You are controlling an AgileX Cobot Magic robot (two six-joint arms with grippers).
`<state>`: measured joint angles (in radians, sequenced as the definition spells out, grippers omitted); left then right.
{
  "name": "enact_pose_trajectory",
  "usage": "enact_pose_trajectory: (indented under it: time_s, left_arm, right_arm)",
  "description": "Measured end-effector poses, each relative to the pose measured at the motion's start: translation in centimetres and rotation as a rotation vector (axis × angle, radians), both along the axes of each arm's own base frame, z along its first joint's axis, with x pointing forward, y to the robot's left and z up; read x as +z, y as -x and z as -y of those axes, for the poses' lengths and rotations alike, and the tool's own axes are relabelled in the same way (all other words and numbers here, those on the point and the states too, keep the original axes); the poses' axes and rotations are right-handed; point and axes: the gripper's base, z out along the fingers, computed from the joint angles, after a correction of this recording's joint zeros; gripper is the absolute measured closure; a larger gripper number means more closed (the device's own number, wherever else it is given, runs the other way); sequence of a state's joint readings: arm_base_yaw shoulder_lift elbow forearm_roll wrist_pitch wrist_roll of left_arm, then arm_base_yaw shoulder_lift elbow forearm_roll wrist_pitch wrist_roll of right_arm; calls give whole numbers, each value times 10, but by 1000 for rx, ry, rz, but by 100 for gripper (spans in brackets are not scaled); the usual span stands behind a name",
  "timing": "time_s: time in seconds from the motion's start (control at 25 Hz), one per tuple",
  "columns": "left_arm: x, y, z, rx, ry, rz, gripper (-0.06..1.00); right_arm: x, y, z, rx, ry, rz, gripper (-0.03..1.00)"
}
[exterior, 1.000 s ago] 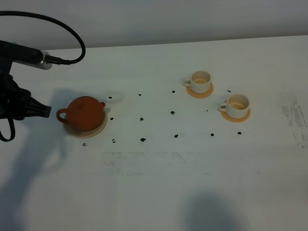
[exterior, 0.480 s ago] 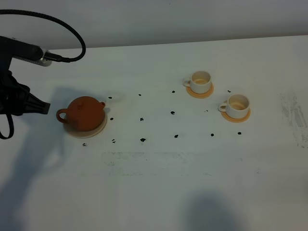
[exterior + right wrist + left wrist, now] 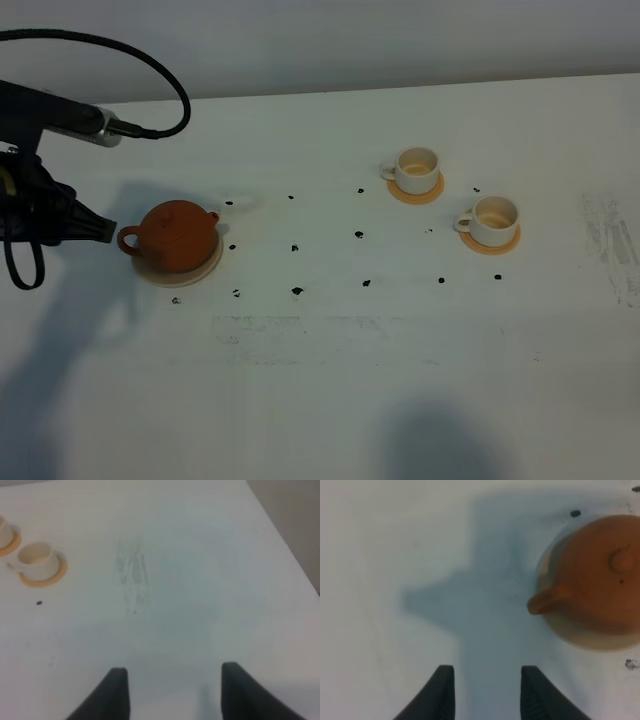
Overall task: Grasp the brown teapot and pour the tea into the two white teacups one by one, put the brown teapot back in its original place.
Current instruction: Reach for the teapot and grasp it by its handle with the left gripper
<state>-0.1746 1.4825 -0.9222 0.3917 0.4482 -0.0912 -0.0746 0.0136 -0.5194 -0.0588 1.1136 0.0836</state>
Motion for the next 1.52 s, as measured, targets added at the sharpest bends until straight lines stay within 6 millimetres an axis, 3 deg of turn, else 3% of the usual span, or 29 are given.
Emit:
enact_pose_trajectory:
  time_s: [0.28,0.52,0.72,0.88,1.08,1.24,1.52]
  left_arm:
    - [1,0,-1,15,-5,-17,64]
    - [20,-5,-3,83,-7,-31,64]
    - [24,-5,-4,113,0,-37,64]
    - [20,-11,-6,149,19,-49,64]
    - [4,-24,-19,294,204,-105,64]
    - [-8,-31,-24,302,281,-158,64]
    - [-7,-56,-37,298,292,-150,64]
  right_arm:
    - [0,0,0,0,0,0,61]
    - [0,0,0,1,-1,0,66]
    - [0,0,0,1,-2,0,70]
    - [0,0,0,1,-3,0,73]
    - [0,0,0,1,-3,0,74]
    - [0,0,0,1,-3,0,74]
    - [0,0,0,1,-3,0,74]
